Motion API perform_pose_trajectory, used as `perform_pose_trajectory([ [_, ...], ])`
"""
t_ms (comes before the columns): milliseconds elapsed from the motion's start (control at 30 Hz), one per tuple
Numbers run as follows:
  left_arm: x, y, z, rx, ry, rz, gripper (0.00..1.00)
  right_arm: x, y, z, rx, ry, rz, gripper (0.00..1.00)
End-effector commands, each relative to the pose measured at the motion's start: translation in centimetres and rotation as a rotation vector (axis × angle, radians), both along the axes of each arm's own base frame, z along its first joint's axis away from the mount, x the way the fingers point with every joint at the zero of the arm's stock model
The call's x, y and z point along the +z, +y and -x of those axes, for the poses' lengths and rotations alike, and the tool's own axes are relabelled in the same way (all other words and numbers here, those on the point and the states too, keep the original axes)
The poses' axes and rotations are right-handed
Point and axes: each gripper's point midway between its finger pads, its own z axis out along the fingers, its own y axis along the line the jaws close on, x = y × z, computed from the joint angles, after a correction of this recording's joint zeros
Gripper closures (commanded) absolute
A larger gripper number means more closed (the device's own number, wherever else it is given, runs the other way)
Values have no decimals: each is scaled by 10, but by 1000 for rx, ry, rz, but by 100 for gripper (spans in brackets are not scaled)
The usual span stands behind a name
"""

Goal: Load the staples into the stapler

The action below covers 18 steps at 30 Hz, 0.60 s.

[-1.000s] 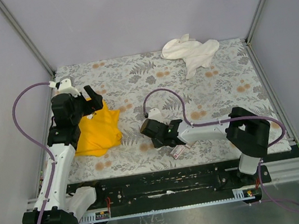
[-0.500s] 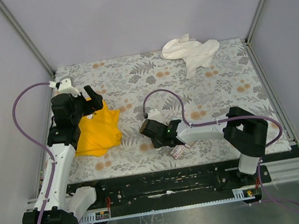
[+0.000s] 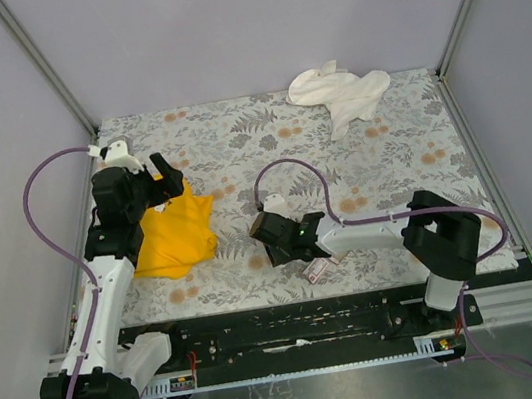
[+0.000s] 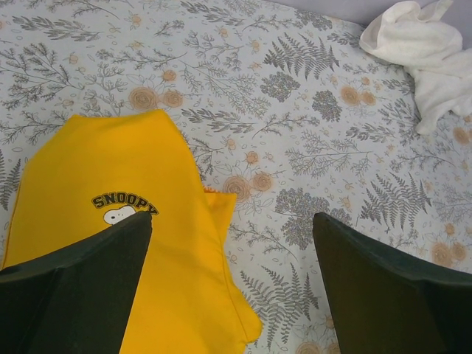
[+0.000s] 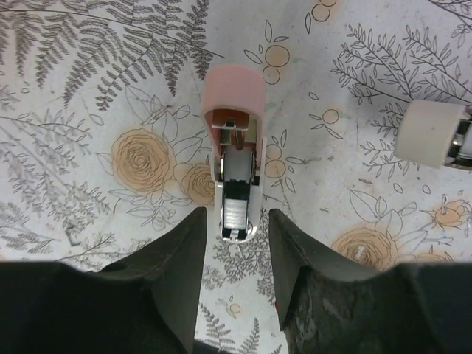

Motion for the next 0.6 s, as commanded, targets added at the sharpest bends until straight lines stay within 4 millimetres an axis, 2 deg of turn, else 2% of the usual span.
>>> perform_pose_trajectory([
  [0, 0, -11, 1, -57, -12, 26, 13, 57, 6, -6, 3, -66, -116, 54],
  [67, 4, -32, 3, -145, -24, 87, 17, 68, -4, -3, -4, -74, -139, 53],
  [133, 5, -65, 8, -243, -27, 133, 19, 72, -22, -1, -23, -65, -159, 53],
  [300, -5, -152, 35, -427, 17, 119, 21, 69, -90, -8, -138, -38, -206, 51],
  [333, -12, -169, 42, -461, 34, 107, 22, 62, -108, -7, -164, -33, -194, 50],
  [367, -17, -186, 49, -494, 47, 103, 23, 67, -120, -10, -191, -48, -205, 49],
  [433, -27, -219, 61, -555, 82, 105, 25, 64, -148, -8, -237, -58, -207, 46],
  [567, -52, -282, 85, -640, 153, 60, 34, 58, -190, -9, -319, -58, -229, 43],
])
